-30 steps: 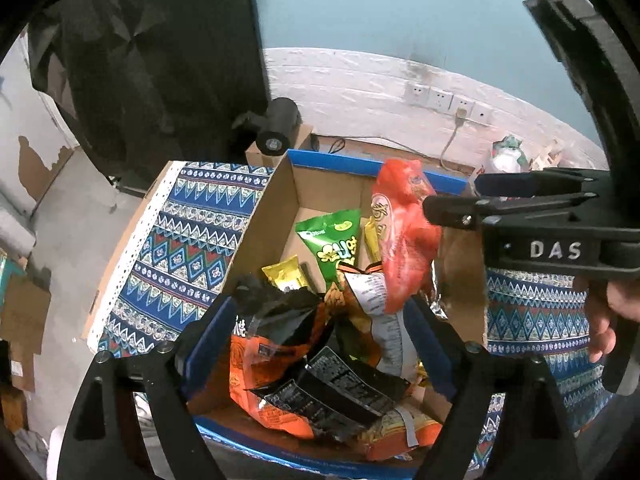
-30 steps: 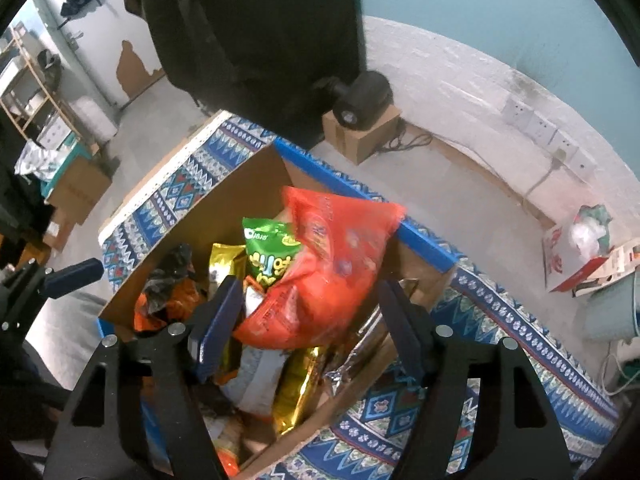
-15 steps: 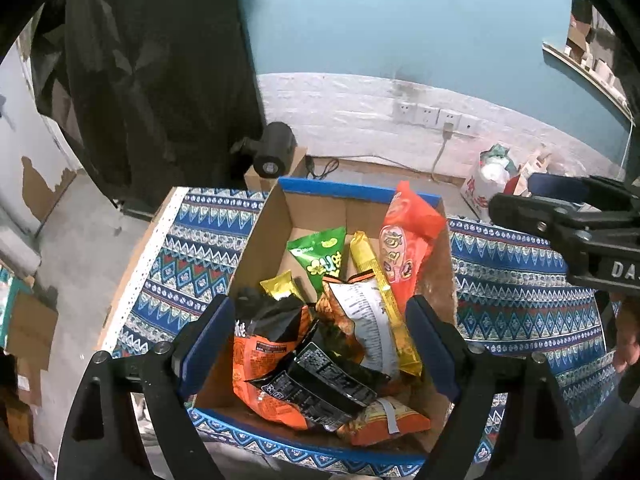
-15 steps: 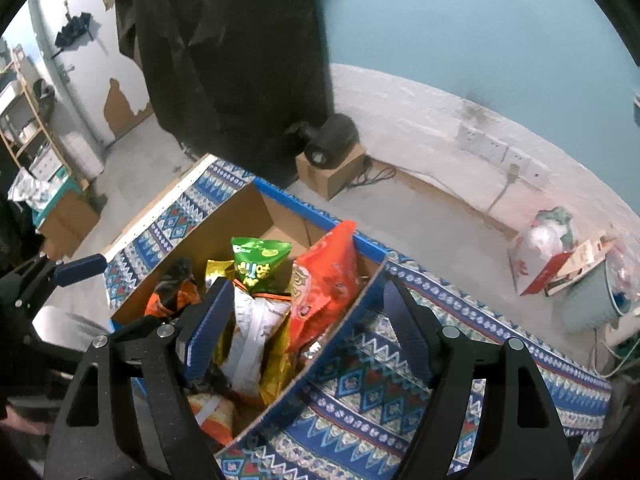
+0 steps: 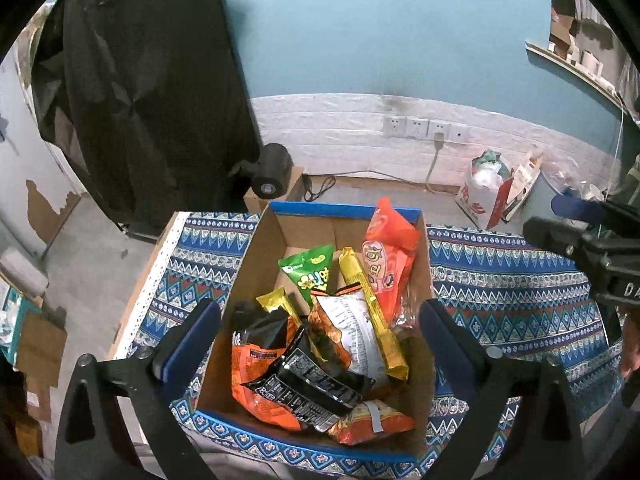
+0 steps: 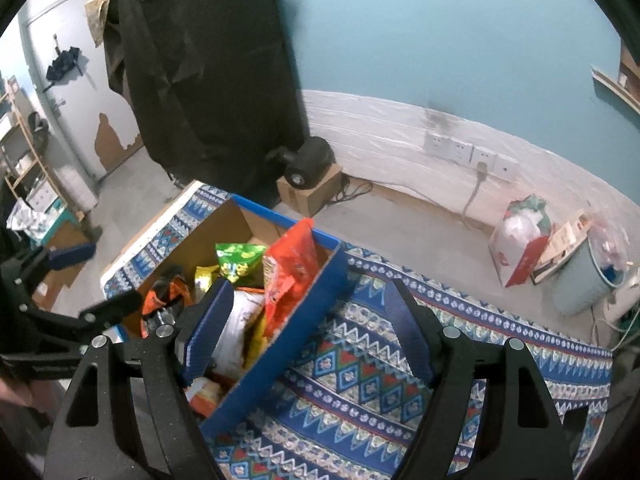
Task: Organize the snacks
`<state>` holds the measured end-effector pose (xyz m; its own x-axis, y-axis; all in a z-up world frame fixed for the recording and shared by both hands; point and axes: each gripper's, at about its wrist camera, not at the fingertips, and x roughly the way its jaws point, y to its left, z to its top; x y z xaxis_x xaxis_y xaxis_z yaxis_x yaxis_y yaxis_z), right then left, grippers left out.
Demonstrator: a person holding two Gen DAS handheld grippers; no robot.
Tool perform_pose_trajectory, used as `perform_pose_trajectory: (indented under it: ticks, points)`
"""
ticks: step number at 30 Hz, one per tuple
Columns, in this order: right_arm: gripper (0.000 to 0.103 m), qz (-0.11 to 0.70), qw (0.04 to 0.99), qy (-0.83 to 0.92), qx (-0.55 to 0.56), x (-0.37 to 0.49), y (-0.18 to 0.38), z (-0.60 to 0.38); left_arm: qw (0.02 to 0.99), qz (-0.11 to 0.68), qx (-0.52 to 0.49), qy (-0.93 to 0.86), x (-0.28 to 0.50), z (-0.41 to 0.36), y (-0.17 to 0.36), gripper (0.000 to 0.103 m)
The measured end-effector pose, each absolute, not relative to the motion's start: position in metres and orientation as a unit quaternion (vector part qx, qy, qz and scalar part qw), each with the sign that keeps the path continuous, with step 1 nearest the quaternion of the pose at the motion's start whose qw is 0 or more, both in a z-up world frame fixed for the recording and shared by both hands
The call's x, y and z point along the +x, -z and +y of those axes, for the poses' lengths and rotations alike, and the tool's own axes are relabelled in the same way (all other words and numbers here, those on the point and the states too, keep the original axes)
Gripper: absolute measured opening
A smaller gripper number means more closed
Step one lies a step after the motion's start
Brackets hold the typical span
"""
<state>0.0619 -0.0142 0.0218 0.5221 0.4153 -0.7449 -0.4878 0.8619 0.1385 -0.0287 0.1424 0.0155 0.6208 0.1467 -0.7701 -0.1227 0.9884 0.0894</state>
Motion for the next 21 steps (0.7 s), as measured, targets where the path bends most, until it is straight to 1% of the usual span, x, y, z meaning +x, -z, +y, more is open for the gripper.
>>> perform_pose_trajectory:
  ticks: [7,21]
  points:
    - [0.077,0.418,0.871,-0.252,-0.056,0.057,-0.009,-0.023,0.904,0.421,0.025,-0.074,-0.029,0.132,-0.022,0.101]
    - [0.077,0.418,0.869,-0.259,-0.058,0.054,-0.009,-0.024,0.903,0.422,0.037,-0.074,-0.026,0.125,-0.019,0.101]
